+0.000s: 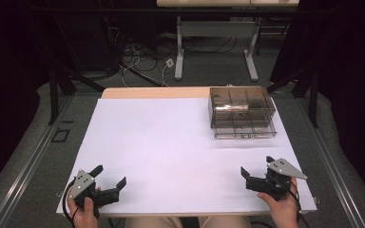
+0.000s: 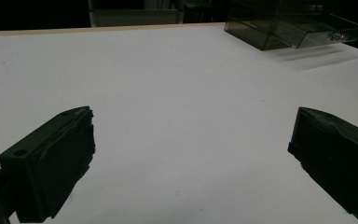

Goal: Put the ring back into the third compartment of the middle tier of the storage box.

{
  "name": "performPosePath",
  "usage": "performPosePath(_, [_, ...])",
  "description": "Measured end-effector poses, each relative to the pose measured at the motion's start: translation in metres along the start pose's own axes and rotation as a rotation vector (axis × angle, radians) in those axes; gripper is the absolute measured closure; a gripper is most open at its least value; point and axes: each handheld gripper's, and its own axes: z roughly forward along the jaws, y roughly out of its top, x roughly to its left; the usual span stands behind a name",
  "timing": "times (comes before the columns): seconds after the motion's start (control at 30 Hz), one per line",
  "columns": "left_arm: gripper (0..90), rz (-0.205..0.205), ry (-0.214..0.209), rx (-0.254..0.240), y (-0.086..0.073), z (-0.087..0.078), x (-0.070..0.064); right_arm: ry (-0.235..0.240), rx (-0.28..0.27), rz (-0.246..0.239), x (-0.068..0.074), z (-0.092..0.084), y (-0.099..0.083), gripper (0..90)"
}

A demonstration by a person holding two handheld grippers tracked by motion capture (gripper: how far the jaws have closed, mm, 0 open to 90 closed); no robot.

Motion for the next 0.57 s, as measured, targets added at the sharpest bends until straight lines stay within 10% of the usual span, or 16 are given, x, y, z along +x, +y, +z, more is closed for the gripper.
performPosePath(0.57, [0.4,-0.001,-0.001,0.002,-0.002,0.001,0.002,-0.064,-0.007,0.088,-0.024,-0.009,-0.033,0.0])
